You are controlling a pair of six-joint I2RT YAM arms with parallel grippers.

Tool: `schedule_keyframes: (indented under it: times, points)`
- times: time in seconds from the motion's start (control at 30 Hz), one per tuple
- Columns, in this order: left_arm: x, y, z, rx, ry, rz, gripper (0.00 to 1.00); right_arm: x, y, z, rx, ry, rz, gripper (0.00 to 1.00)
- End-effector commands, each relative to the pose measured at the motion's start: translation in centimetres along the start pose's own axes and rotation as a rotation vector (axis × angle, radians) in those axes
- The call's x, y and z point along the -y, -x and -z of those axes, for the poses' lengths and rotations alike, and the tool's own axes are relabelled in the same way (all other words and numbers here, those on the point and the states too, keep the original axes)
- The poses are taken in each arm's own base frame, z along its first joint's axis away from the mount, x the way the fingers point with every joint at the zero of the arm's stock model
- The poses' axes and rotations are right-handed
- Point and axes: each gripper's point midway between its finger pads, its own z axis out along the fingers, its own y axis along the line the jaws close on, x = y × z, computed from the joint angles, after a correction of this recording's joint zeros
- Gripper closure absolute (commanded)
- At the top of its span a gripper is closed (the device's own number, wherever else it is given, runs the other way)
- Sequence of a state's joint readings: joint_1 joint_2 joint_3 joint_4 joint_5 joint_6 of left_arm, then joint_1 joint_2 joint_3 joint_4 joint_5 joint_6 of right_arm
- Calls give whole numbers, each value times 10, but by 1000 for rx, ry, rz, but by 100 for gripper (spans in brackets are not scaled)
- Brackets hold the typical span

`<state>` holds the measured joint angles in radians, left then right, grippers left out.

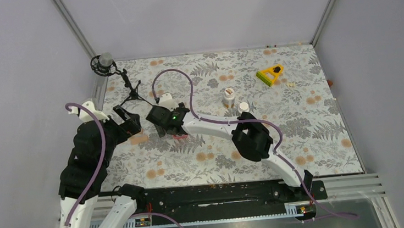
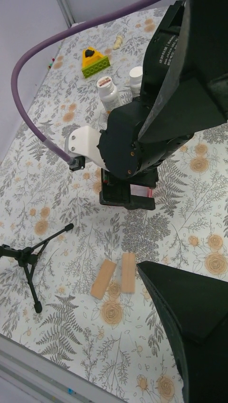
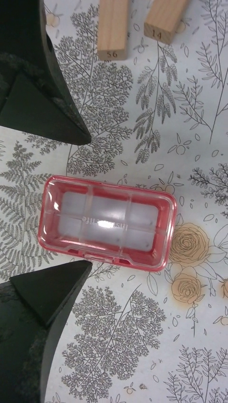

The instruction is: Sort the pills into containers

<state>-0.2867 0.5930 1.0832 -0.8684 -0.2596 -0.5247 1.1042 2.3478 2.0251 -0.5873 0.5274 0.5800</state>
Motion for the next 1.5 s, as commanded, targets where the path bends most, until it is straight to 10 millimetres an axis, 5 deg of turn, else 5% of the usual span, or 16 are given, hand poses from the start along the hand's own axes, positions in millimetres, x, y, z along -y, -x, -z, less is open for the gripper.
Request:
schedule_keyframes:
  times: [0.0,0.6,0.9,1.2,1.47]
  points:
    - [-2,2,-1,22,2,11,1,9,20,-3,70,-70,-3,1]
    - [6,-7,-7,-2,-38,34,1,22,-15,-32,-69,-30,-46,9]
    - [5,-12,-8,-12,-39,45,1,23,-16,-42,-83,-26,-51,8]
    - [5,-18,-10,-29,-47,36,1,28,-11,-45,-95,-10,-62,35]
    - [24,-38,-18,-106,-157,19,1,35,12,-10,-92,211,-158,48]
